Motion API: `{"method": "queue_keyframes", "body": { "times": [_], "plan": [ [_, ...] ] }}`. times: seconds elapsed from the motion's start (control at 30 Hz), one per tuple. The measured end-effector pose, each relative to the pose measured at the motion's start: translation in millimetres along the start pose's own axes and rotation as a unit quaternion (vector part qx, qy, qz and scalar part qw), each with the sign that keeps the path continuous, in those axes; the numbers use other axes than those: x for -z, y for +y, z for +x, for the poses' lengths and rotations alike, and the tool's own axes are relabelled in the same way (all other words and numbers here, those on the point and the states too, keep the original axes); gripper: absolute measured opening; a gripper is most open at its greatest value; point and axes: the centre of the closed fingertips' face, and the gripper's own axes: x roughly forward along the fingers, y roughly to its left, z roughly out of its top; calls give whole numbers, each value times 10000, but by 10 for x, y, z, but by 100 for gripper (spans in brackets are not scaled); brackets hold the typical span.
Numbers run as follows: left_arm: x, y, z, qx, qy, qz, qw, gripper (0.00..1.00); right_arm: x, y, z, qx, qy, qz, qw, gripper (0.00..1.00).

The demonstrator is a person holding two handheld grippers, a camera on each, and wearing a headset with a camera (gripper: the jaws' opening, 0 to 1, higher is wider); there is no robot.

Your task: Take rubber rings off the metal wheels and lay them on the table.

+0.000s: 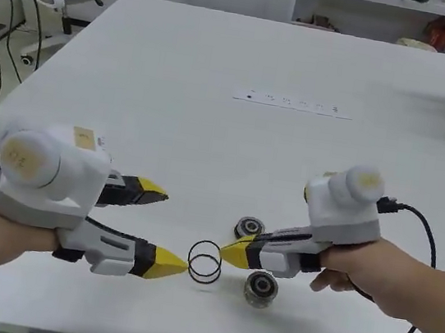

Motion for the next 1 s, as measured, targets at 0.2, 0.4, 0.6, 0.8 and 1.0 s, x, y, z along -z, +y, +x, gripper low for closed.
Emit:
{"method": "queue_keyframes", "body": {
  "times": [0.2, 0.4, 0.6, 0.8, 1.0],
  "plan": [
    [20, 19, -28, -44, 12, -31, 10000, 61, 58, -63, 64, 117, 165, 20, 9998, 0],
    [38, 40, -41, -80, 28, -52, 10000, 61, 112, -121, 91, 234, 259, 61, 9994, 0],
    [70, 44, -31, -77, 76, -88, 9999, 61, 167, -194, 98, 400, 326, 95, 9986, 0],
    [77, 35, -19, -58, 83, -107, 9999, 61, 197, -211, 110, 473, 369, 62, 9982, 0],
    [85, 50, -11, -68, 90, -126, 9999, 61, 213, -233, 114, 535, 404, 24, 9977, 2]
  ]
}}
